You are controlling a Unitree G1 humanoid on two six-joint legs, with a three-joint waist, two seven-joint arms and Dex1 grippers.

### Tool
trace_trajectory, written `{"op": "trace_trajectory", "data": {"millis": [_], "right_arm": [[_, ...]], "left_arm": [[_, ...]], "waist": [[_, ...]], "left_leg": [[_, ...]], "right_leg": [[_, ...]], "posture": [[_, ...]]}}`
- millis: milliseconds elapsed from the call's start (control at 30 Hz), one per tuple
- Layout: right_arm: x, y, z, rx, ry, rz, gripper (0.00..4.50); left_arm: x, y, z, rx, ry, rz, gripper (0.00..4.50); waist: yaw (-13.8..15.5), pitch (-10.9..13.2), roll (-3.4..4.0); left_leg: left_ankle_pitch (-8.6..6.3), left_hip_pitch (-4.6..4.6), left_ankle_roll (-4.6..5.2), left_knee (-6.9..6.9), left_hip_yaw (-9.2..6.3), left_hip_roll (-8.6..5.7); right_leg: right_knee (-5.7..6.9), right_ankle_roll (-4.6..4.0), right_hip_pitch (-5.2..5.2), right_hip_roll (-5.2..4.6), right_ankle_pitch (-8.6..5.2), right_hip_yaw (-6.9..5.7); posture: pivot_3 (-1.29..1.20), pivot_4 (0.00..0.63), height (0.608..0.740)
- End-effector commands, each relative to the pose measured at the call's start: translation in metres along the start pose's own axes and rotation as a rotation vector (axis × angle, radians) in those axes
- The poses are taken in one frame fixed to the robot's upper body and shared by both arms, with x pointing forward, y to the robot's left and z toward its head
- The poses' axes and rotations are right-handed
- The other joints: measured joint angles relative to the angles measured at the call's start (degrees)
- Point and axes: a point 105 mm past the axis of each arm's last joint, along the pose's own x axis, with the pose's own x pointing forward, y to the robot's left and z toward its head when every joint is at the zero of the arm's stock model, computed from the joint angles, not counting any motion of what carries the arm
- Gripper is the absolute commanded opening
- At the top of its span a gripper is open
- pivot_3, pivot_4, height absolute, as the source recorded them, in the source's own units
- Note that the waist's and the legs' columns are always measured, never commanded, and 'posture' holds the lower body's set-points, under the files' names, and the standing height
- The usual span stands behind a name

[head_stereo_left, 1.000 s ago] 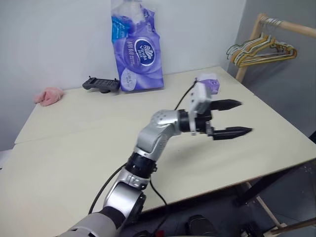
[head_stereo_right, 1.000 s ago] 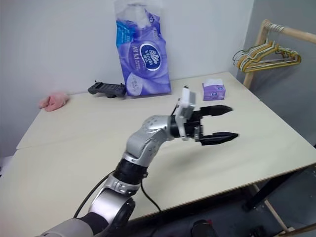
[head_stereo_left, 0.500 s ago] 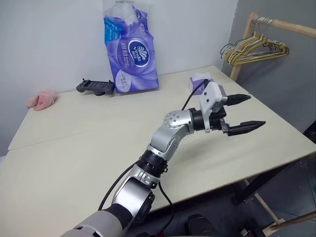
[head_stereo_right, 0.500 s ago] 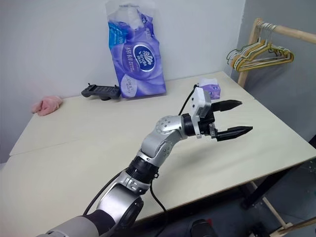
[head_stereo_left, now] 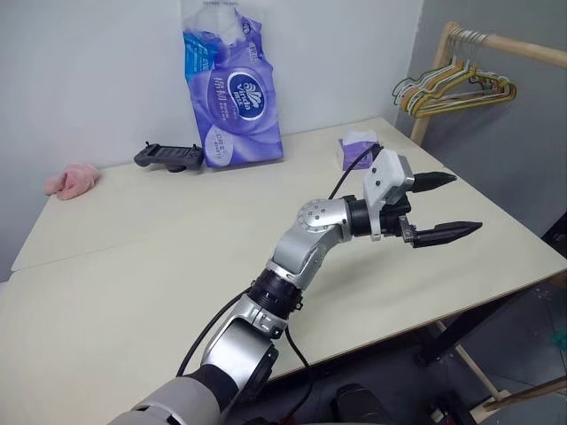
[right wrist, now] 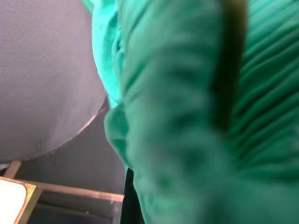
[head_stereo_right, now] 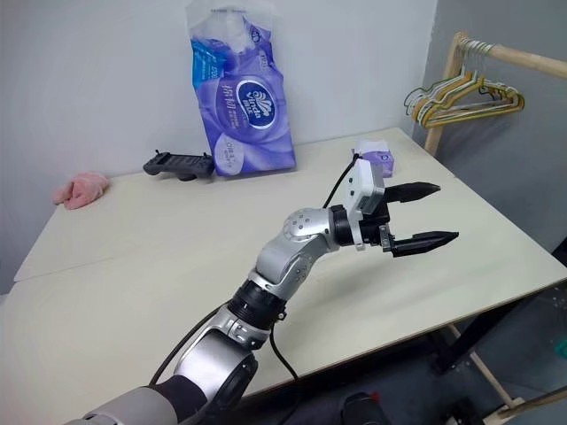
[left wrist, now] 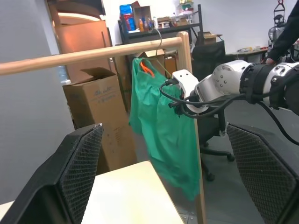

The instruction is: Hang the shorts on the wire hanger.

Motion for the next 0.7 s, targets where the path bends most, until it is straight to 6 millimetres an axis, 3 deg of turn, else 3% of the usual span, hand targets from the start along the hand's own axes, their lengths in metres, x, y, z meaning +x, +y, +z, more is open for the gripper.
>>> {"op": "trace_trajectory", "data": {"millis": [33, 600, 700], "right_arm": [[-0.006, -0.011, 0.025, 0.028, -0.081, -0.014, 0.00], [-0.001, -0.017, 0.014, 0.032, -0.056, -0.011, 0.00], [-0.002, -0.017, 0.017, 0.036, -0.071, 0.002, 0.72]], "left_arm": [[0.026, -0.018, 0.019, 0.046, -0.077, -0.084, 4.47], [0.030, -0.018, 0.022, 0.075, -0.078, -0.099, 4.47], [0.031, -0.017, 0.023, 0.077, -0.078, -0.099, 4.50]], "waist": [[0.04, 0.01, -0.01], [0.06, 0.05, -0.06], [0.07, 0.05, -0.06]], "left_leg": [[0.00, -0.01, 0.00, 0.00, -0.01, 0.00], [-0.06, 0.02, -0.02, -0.01, 0.03, 0.00], [-0.08, 0.02, -0.03, -0.01, 0.03, -0.01]], "right_leg": [[0.00, 0.00, 0.00, 0.00, -0.01, -0.01], [-0.01, 0.01, 0.00, 0.01, -0.08, 0.06], [-0.01, 0.01, 0.00, 0.01, -0.09, 0.07]], "posture": [[-0.25, 0.011, 0.740], [-0.24, 0.028, 0.740], [-0.24, 0.029, 0.740]]}}
